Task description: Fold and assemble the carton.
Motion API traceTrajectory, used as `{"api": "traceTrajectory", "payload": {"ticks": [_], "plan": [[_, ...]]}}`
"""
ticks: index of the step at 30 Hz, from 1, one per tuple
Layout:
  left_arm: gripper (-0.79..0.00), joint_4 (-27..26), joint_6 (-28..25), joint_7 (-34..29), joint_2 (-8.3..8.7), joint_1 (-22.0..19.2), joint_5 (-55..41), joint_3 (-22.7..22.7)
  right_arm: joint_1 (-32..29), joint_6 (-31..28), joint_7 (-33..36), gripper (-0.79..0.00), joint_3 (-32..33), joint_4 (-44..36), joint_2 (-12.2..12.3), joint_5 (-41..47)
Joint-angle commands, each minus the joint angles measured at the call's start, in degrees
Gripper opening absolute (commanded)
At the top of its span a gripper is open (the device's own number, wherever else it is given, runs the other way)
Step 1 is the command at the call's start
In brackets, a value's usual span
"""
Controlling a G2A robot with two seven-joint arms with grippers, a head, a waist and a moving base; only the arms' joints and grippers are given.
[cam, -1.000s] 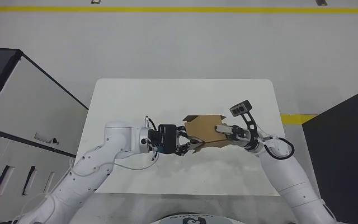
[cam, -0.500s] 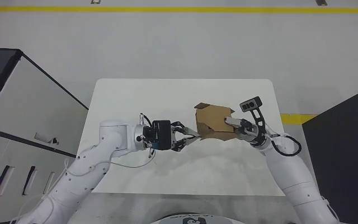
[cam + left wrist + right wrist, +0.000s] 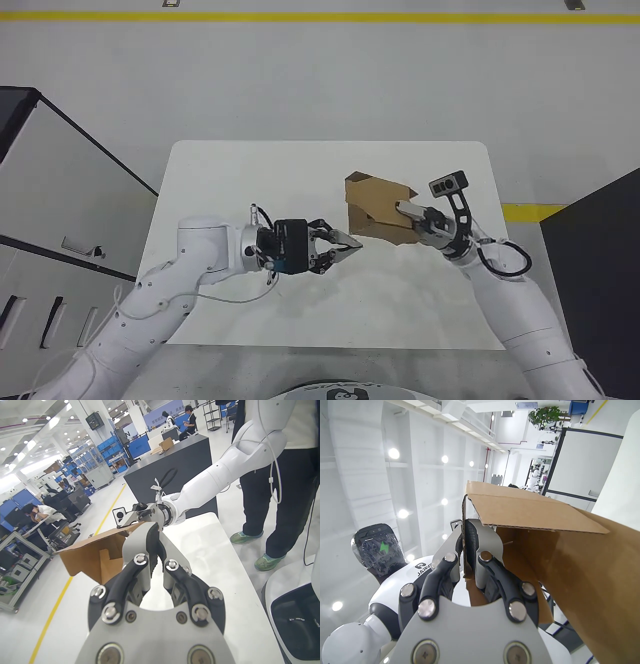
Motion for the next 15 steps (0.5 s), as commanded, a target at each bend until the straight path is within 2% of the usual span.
{"api": "traceTrajectory", "payload": {"ticks": [1,15], "plan": [[-0.785,0.0,0.5,-0.2,0.0,0.1,0.0,-0.2,-0.1,-0.1,1.3,-0.785,0.1,-0.1,0.0,0.5],[-0.785,0.3,0.7,-0.6,-0.05,0.2,0.1,0.0,-0.8,0.4,5.3,-0.785,1.1,-0.4,0.2,-0.1]]}}
